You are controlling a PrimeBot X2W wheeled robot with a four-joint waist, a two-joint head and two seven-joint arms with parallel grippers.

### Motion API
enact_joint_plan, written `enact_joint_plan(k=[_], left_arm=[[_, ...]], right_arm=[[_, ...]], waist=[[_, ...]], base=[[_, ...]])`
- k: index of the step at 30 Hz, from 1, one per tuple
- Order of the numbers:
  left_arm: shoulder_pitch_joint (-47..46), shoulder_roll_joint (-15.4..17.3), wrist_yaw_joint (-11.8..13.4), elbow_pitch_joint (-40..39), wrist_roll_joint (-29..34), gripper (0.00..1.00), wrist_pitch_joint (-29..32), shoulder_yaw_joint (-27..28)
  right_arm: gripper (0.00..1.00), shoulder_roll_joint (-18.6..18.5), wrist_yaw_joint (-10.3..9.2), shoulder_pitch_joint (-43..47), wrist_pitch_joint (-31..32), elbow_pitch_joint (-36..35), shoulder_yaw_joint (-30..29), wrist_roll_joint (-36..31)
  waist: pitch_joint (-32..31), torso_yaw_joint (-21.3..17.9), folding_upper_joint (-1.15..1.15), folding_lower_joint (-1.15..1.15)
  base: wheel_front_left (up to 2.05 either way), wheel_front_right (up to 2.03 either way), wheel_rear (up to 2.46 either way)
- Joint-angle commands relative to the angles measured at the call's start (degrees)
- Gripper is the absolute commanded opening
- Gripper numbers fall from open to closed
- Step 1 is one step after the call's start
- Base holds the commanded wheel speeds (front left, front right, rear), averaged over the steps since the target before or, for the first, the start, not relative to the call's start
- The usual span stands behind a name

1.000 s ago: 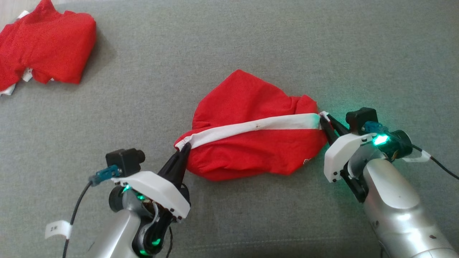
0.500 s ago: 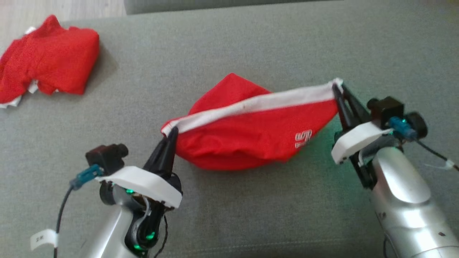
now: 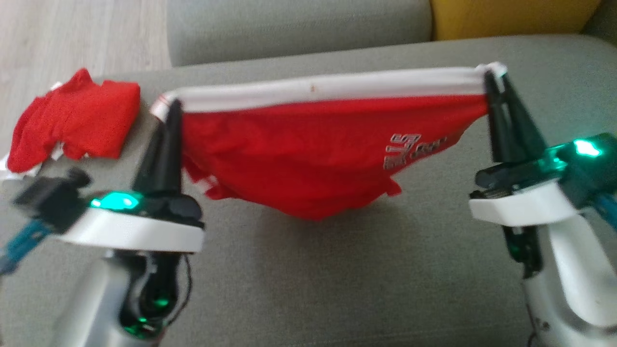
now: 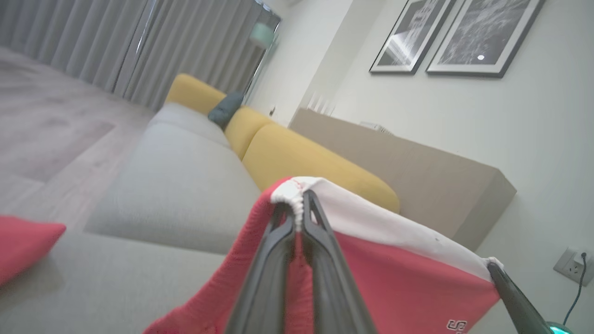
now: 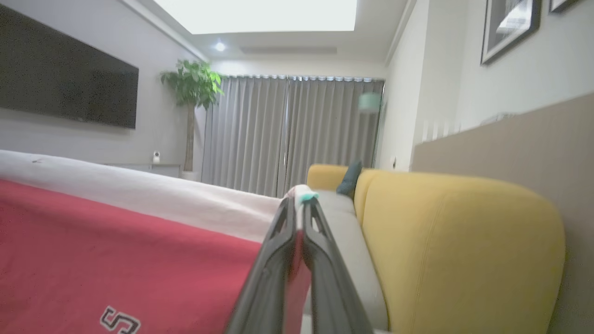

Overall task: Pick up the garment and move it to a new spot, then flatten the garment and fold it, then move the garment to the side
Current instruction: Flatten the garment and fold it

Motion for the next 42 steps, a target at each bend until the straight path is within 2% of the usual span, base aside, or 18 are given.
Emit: enact_joint_plan(k=[1, 3, 7, 10, 13, 19, 23, 28, 32, 36, 42], left_arm=[[-2.1, 2.2, 0.7, -4.8, 1.0, 0.00, -0.2, 3.4], [-3.1, 3.8, 1.7, -10.2, 1.9, 0.00, 1.0, 4.5], [-5.0, 5.7, 3.1, -16.8, 3.2, 0.00, 3.7, 5.1], [-6.5, 6.9, 3.8, -19.3, 3.4, 0.00, 6.3, 5.2], [-8.7, 7.5, 3.9, -18.0, 2.7, 0.00, 9.0, 4.9], [-15.0, 7.5, 2.6, -8.5, 0.4, 0.00, 11.7, 4.9], [-24.3, 7.7, 0.4, 2.0, 0.8, 0.00, 13.1, 4.1], [-40.6, 7.1, -2.2, 16.0, 3.0, 0.00, 13.2, 3.2], [-53.7, 5.3, -3.5, 26.2, 5.5, 0.00, 9.3, 3.1], [-61.3, 3.7, -5.1, 35.1, 7.5, 0.00, 4.1, 2.5], [-60.1, 2.6, -8.6, 45.8, 7.2, 0.00, -1.9, 2.0]], right_arm=[[0.00, -0.9, 0.41, -0.3, -0.5, -5.6, -0.1, -0.3], [0.00, -1.3, 0.41, 1.3, 0.2, -12.4, -1.3, -0.4], [0.00, -1.7, 0.41, 2.9, 2.7, -20.7, -2.8, -0.9], [0.00, -1.8, 0.41, 3.7, 5.2, -24.8, -3.4, -0.7], [0.00, -2.0, 0.41, 3.2, 7.4, -25.5, -3.0, 0.0], [0.00, -2.9, 0.41, -2.8, 9.1, -17.3, -0.3, 2.2], [0.00, -2.9, 0.41, -13.8, 7.4, -5.7, 1.7, 2.8], [0.00, 0.5, 0.41, -32.2, 1.9, 9.3, 1.6, 0.1], [0.00, 3.6, 0.41, -44.2, -0.2, 18.2, -1.8, -3.9], [0.00, 5.3, 0.41, -49.3, -0.5, 20.6, -3.8, -5.6], [0.00, 5.6, 0.41, -43.0, -0.6, 18.3, 1.3, -1.4]], waist=[[-1.5, -0.4, 0.00, 0.00], [-2.6, -0.8, 0.00, 0.00], [-3.1, -1.0, 0.00, 0.00], [-2.5, -1.1, 0.00, 0.00], [-0.9, -1.0, 0.00, 0.00], [3.4, -1.1, 0.00, 0.00], [7.6, -1.6, 0.00, 0.00], [12.8, -2.9, 0.00, 0.00], [16.3, -3.9, 0.00, 0.00], [20.4, -4.8, 0.00, 0.00], [24.9, -5.2, 0.00, 0.00]], base=[[0.00, 0.00, 0.00], [0.00, 0.00, 0.00], [0.00, 0.00, 0.00], [0.00, 0.00, 0.00], [0.00, 0.00, 0.00], [0.00, 0.00, 0.00], [0.00, 0.00, 0.00], [0.00, 0.00, 0.00], [0.00, 0.00, 0.00], [0.00, 0.00, 0.00], [0.00, 0.00, 0.00]])
